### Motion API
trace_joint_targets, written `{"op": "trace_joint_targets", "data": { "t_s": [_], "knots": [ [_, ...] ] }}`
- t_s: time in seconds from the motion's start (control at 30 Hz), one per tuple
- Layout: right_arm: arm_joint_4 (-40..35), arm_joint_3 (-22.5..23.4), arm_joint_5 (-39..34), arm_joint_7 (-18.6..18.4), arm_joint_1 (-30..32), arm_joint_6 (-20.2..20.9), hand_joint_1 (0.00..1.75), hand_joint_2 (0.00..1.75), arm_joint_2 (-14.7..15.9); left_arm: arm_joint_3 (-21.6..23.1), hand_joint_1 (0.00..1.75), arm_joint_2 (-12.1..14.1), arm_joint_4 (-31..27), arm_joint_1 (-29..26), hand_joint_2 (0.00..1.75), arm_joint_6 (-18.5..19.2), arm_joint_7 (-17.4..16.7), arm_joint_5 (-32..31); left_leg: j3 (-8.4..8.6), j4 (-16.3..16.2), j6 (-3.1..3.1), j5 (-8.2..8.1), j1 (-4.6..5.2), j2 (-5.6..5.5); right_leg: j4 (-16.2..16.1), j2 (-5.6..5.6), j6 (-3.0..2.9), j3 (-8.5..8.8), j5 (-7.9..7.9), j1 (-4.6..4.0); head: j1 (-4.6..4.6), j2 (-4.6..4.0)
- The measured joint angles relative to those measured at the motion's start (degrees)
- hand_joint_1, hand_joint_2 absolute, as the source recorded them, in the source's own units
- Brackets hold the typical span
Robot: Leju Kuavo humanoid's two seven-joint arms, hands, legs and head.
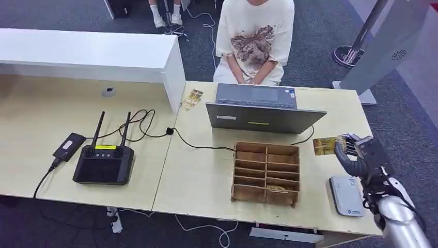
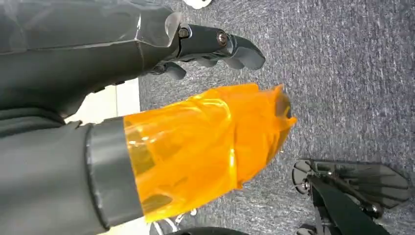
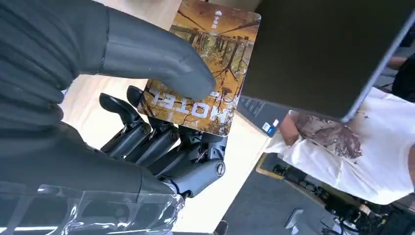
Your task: Pass the card to the sensor for recognition and then transmit it.
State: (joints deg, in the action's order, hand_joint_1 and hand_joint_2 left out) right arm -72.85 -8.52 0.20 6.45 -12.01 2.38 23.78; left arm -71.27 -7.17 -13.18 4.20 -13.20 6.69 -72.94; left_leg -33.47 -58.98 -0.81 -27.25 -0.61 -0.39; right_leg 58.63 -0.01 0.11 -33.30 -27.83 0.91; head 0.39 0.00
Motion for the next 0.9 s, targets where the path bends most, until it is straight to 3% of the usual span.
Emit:
{"op": "trace_joint_targets", "data": {
  "t_s": [0.2, 0.5, 0.9],
  "knots": [
    [-0.6, -0.1, -2.9, -0.4, 0.1, 0.4, 1.75, 1.75, 1.7, -0.1, 0.00, -0.1, 0.0, -0.1, 0.00, -0.5, -0.1, -0.6, -0.04, 0.0, 0.05, -0.04, 0.03, 0.00, 0.0, 0.00, 0.06, -0.03, -0.03, 0.03, 0.02, 0.00],
    [-4.7, 5.8, -8.5, -1.7, 3.9, 2.5, 1.75, 1.75, 9.8, -0.1, 0.00, -1.5, 0.0, -0.1, 0.00, -2.3, -0.5, -1.7, -0.08, -0.1, 0.13, -0.09, 0.07, -0.13, -0.1, -0.10, 0.08, -0.01, -0.04, 0.06, 0.02, 0.00],
    [-8.4, 9.8, -7.7, -3.7, 5.7, 2.6, 1.75, 1.75, 14.8, -0.1, 0.00, -3.0, 0.0, -0.1, 0.00, -4.4, 0.7, -2.2, -0.13, -0.1, 0.13, -0.09, 0.06, -0.12, 0.0, -0.09, 0.08, -0.01, -0.04, 0.05, 0.00, 0.00]
  ]
}}
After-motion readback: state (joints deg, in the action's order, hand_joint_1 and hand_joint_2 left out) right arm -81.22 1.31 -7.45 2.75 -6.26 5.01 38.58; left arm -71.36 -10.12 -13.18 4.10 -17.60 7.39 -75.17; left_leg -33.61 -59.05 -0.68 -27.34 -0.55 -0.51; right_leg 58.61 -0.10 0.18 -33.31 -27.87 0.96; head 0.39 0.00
